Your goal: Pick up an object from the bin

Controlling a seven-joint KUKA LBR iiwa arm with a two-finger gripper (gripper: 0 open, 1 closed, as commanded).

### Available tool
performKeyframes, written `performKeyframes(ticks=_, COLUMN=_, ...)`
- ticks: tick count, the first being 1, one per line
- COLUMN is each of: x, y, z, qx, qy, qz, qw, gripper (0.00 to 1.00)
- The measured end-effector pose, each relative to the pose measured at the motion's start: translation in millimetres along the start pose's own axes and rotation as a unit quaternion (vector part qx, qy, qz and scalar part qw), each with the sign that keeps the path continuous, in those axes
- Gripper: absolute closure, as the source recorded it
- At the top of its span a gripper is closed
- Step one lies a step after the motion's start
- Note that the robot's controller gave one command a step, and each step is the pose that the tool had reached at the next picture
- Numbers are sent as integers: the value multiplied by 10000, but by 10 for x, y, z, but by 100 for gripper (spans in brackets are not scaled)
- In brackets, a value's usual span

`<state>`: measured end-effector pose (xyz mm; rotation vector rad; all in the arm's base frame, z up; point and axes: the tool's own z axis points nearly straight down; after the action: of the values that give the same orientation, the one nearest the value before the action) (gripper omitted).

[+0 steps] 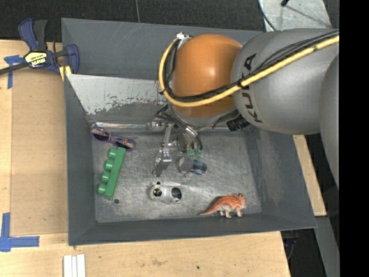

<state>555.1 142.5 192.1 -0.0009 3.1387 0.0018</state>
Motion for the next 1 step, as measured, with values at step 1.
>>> performKeyframes(ticks=1, x=-34, y=274, z=464, qx=2, qy=-42, qz=-1319, qw=9912, gripper=0)
